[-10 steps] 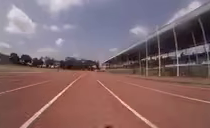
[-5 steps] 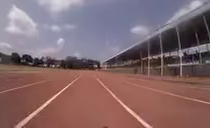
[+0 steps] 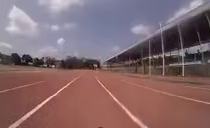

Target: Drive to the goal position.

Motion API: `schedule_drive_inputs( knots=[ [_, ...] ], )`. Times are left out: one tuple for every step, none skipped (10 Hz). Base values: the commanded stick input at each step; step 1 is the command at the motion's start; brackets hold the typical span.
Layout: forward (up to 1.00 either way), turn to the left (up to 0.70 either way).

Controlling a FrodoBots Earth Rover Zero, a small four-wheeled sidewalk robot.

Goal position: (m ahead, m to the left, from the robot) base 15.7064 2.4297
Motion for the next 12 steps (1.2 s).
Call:
schedule_drive_inputs(
  knots=[
    [0.7,0.0],
    [0.7,0.0],
    [0.7,0.0],
    [0.7,0.0],
    [0.7,0.0],
    [0.7,0.0],
    [0.7,0.0],
    [0.7,0.0],
    [0.7,0.0],
    [0.7,0.0],
    [0.7,0.0],
    [0.7,0.0]
  ],
)
